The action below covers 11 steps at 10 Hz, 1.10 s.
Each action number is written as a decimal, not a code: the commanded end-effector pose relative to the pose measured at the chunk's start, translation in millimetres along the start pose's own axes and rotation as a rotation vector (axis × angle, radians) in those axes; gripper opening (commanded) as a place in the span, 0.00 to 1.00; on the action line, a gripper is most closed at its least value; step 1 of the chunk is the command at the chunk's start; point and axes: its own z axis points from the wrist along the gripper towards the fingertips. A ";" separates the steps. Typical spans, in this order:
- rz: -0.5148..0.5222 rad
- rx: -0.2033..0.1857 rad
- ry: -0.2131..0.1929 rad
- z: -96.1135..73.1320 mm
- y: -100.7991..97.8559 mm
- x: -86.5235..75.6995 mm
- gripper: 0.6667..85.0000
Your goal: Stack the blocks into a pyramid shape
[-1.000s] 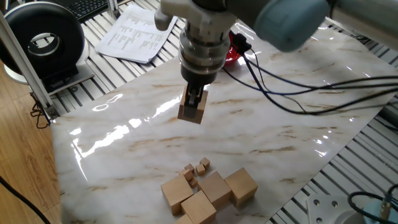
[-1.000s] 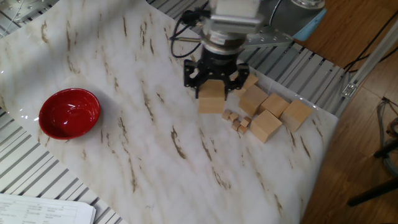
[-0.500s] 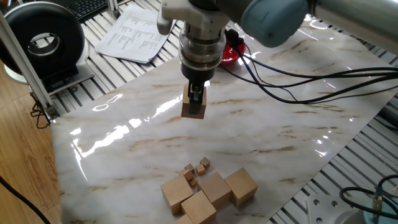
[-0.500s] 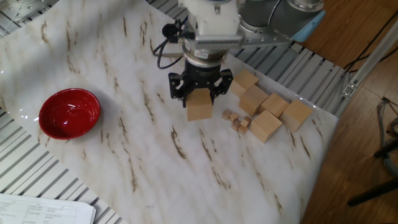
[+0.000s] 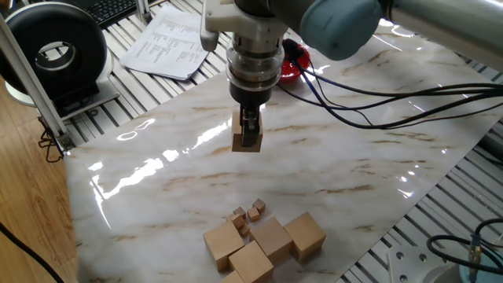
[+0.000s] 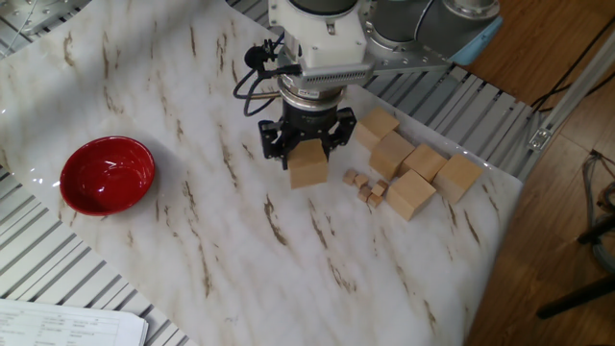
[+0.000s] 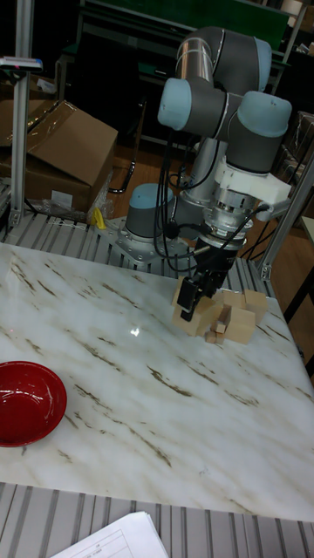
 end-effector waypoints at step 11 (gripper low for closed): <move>0.392 0.063 -0.158 -5.0 -24.3 -36.4 0.00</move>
